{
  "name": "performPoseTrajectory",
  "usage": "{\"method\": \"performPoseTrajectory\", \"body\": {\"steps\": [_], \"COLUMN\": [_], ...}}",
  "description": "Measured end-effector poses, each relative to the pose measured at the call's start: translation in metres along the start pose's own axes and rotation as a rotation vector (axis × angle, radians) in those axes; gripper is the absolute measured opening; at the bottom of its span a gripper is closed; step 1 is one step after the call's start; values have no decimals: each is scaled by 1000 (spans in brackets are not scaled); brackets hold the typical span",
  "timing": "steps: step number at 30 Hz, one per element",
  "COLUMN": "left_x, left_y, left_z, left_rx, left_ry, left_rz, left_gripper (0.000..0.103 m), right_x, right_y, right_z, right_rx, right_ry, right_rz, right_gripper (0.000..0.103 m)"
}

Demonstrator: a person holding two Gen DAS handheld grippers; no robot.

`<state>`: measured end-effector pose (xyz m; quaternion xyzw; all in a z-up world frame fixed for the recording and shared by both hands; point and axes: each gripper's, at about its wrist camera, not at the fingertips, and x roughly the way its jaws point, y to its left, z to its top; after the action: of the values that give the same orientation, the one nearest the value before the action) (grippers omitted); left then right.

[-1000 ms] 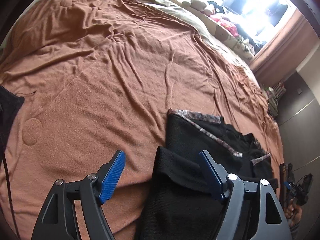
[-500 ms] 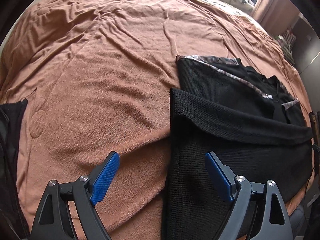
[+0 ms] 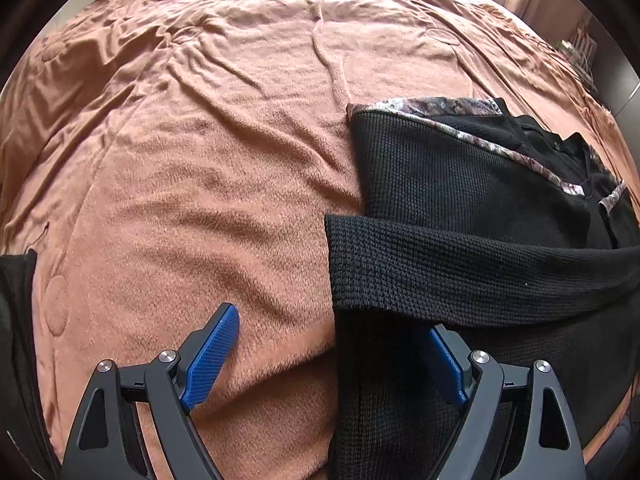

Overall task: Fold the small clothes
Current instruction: 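Lower the folded edge and open both grippers, then close both grippers on the folded edge of the shirt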

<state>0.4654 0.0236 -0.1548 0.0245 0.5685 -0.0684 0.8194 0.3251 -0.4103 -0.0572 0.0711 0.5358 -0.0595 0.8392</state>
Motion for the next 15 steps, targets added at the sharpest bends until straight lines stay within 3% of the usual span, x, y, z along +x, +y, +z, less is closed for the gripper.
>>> {"method": "performPoseTrajectory", "body": {"steps": [7,15], "left_x": [14,17], "left_y": [-6,2], "left_z": [31,51], "left_rx": [-1,-84], "left_ry": [-19,-65], "left_rz": [14,2], "left_gripper": [88,88], "right_x": [20,30], "right_y": [-3,-8], "right_z": [29,52], "right_rx": [3,97], "right_ry": [-31,-89], "right_rz": [-10,-37], "right_gripper": [75,75]}}
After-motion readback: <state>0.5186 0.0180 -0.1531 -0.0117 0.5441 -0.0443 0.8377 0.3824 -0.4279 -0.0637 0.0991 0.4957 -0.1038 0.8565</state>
